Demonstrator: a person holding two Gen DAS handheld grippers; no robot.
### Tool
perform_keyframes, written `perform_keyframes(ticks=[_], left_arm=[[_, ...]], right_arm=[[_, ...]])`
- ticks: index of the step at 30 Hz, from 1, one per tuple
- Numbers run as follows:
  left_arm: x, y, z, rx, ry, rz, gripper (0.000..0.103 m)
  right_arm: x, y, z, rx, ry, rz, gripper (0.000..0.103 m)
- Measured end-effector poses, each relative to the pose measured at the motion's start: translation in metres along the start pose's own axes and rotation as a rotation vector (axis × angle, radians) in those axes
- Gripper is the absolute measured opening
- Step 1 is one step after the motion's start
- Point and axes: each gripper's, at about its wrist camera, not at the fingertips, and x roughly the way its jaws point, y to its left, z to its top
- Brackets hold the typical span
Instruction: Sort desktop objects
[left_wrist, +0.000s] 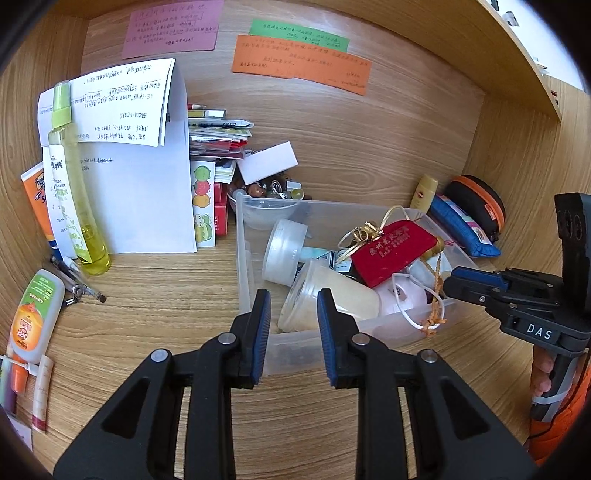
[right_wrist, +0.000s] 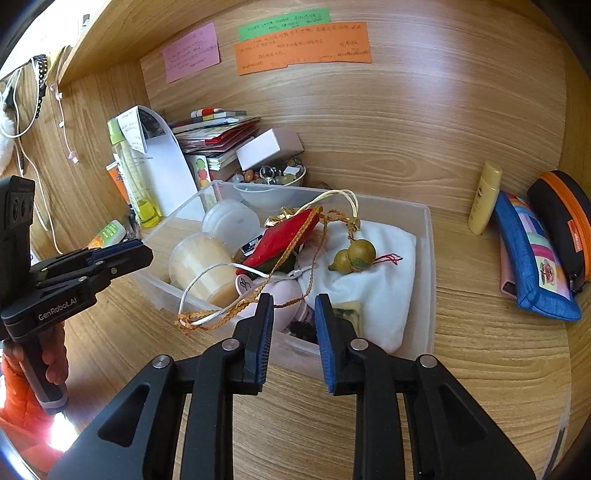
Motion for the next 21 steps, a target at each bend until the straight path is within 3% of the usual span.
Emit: perform_keyframes(ticks=[4, 11, 16, 19, 21], left_arm=[[-0.003, -0.002, 0.0, 0.004, 0.001, 0.011, 0.032], [-0.015, -0.009, -0.003, 0.021, -0.006, 0.03, 0.045], [-0.032, -0.017, -0.004, 0.032, -0.04, 0.046, 0.071], [-0.045, -0.024, -0.004, 0.044, -0.078, 0.071, 0.092], [-0.059, -0.032, -0.007, 0.064, -0.129, 0.117, 0.099]], right_arm=[[-0.003, 0.001, -0.001, 0.005, -0.001, 0.001, 0.024], [-0.019, 0.008, -0.007, -0.016, -0.019, -0.013, 0.04], [-0.037, 0.011, -0.01, -0.025, -0.064, -0.036, 0.053], [-0.048, 0.014, -0.012, -0.027, -0.089, -0.067, 0.071], [-0.056, 0.016, -0.014, -0.029, -0.11, -0.094, 0.08]])
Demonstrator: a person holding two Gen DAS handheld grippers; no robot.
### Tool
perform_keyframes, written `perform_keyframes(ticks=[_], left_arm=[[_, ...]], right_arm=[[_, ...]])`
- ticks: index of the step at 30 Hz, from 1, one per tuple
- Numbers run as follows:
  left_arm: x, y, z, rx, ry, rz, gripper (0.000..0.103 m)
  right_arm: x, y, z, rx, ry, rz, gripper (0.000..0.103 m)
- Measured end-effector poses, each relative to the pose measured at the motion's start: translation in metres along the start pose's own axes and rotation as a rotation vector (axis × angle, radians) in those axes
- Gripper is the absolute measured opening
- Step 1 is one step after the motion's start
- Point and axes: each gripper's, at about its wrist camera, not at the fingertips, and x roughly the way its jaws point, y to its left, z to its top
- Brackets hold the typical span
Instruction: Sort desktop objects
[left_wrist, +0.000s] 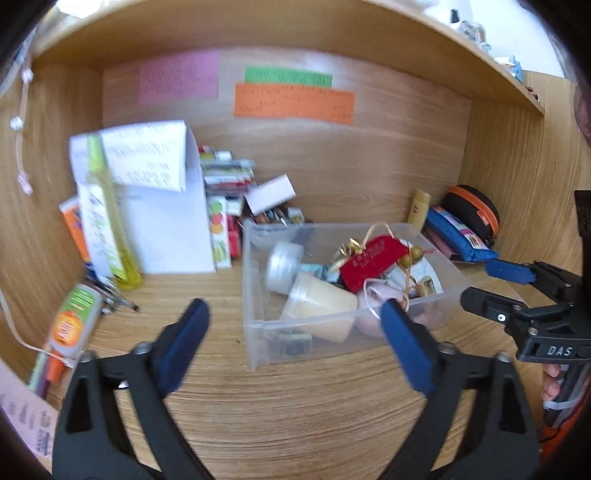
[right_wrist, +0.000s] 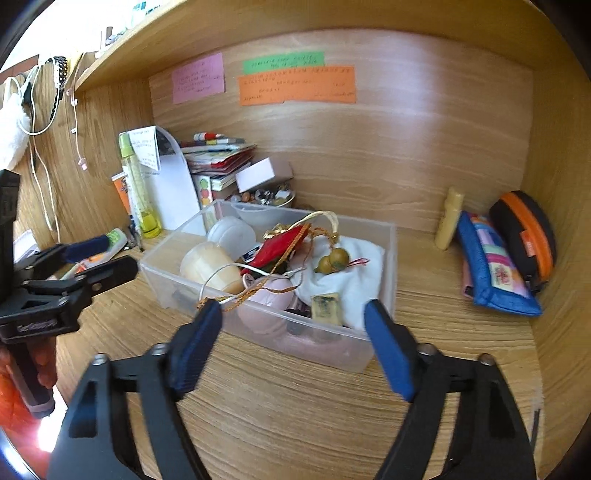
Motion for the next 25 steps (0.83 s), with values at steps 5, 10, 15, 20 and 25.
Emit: perform_keyframes(ticks=[5, 10, 15, 20, 25], left_arm=[[-0.023, -0.014, 0.0, 0.051, -0.054, 0.039, 0.1], [-0.045, -0.026, -0.006, 0.078, -0.096, 0.042, 0.1], [-0.059, -0.033, -0.014, 0.062, -0.102, -0.003, 0.1], [-0.068, -0.037, -0.022, 0.05, -0.122, -0.023, 0.1], [-0.072, -0.035, -0.026, 0.023, -0.123, -0.035, 0.1]], right_arm=[[-0.022, 0.003, -0.005, -0.003, -0.035, -0.018, 0.083], [-0.041, 0.004, -0.013, 0.01, -0.054, -0.016, 0.083], [-0.059, 0.005, -0.022, 0.032, -0.07, -0.004, 0.084], [-0.072, 0.006, -0.032, 0.048, -0.081, 0.0, 0.088], [-0.078, 0.008, -0.038, 0.051, -0.084, -0.003, 0.089]])
